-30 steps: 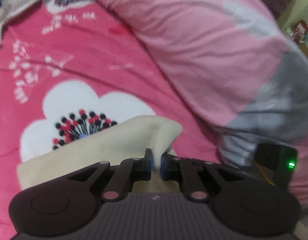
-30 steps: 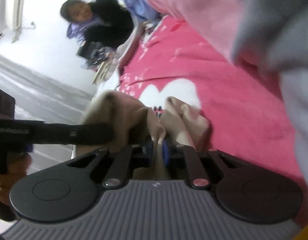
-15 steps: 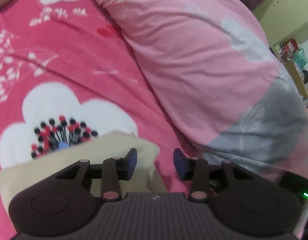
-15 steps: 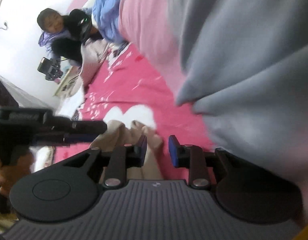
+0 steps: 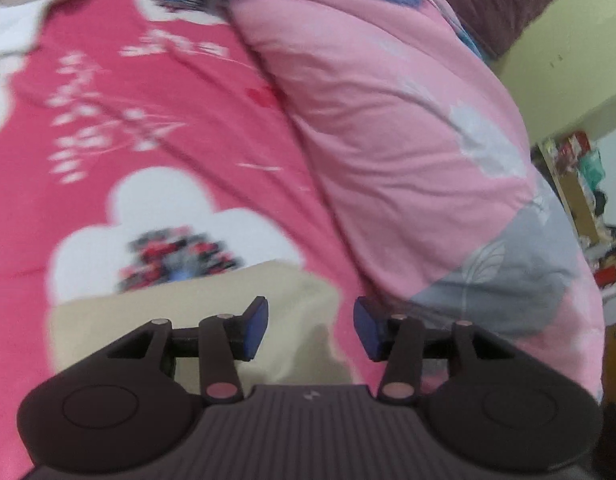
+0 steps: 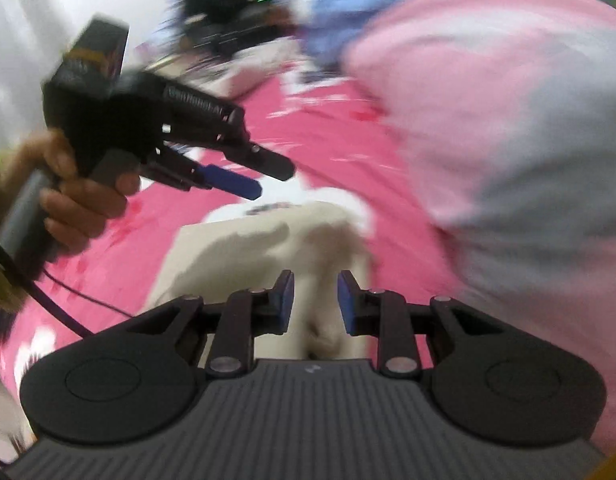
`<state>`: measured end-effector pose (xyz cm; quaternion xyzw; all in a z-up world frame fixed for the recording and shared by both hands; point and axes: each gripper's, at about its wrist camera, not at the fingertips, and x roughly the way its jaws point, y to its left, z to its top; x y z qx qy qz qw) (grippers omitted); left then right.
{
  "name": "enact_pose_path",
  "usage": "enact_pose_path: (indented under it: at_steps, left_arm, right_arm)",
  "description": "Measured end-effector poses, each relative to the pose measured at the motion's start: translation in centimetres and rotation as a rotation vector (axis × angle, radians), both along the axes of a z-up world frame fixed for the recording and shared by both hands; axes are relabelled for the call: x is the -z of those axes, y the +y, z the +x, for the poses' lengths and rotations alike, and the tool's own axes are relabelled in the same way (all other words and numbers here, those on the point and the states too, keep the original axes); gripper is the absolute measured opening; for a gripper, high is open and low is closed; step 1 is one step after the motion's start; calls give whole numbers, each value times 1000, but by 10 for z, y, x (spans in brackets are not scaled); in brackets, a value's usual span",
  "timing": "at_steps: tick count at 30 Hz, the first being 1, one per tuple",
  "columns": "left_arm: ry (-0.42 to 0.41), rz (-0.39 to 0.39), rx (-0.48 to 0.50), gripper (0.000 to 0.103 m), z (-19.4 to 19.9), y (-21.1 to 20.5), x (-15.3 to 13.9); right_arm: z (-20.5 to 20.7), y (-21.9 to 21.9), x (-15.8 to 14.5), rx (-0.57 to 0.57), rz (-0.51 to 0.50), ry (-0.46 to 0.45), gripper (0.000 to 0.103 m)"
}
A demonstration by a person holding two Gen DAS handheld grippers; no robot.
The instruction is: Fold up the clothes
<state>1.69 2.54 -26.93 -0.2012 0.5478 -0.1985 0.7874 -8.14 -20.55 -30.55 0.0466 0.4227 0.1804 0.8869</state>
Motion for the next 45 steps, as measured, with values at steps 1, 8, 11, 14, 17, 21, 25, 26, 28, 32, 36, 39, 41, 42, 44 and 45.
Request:
enact_pose_path:
  at_steps: [1, 8, 11, 14, 17, 21, 25, 26, 28, 32, 36, 39, 41, 42, 44, 45]
  left_arm:
    - [14, 4, -18, 48, -9, 16, 0]
    - [142, 66, -142, 47, -71, 110, 8]
    - [176, 94, -145, 48, -87, 129, 15]
    - [214, 102, -118, 49, -98, 129, 27]
    - [238, 121, -58, 50, -108, 110, 42]
    - [243, 171, -8, 51, -124, 80, 63]
    - [218, 201, -60, 50, -128, 77, 59]
    - [211, 202, -77, 50, -129, 79, 56]
    - [190, 193, -101, 51, -134, 85, 47]
    - [196, 182, -66, 52, -146, 78, 50]
    - [283, 200, -19, 55, -155, 56, 78]
    - [306, 199, -34, 59, -159, 52, 90]
    - [312, 196, -51, 59, -160, 55, 92]
    - [309, 194, -52, 58, -161, 56, 89]
    - [287, 205, -39, 56, -166, 57, 83]
    - [275, 214, -30, 57, -169, 57, 81]
  right_arm:
    - [5, 11, 8, -26, -31, 7, 20]
    - [29, 29, 65, 14, -137, 190, 5]
    - [30, 33, 35, 24, -190, 175, 7]
    - [37, 41, 17, -13, -193, 112, 7]
    - [55, 52, 23, -64, -210, 57, 7]
    - [81, 49, 74, -50, -285, 173, 8]
    - [92, 41, 71, -62, -297, 227, 10]
    - [92, 44, 60, -80, -315, 203, 10]
    - [86, 45, 36, -104, -304, 135, 10]
    - [66, 39, 21, -130, -235, 119, 10]
    - [56, 39, 66, -157, -220, 230, 10]
    - [56, 45, 90, -182, -239, 268, 10]
    - [60, 45, 81, -182, -243, 283, 10]
    - [61, 44, 74, -178, -240, 292, 10]
    - [61, 42, 59, -169, -224, 300, 11]
    - [54, 40, 50, -167, -189, 288, 11]
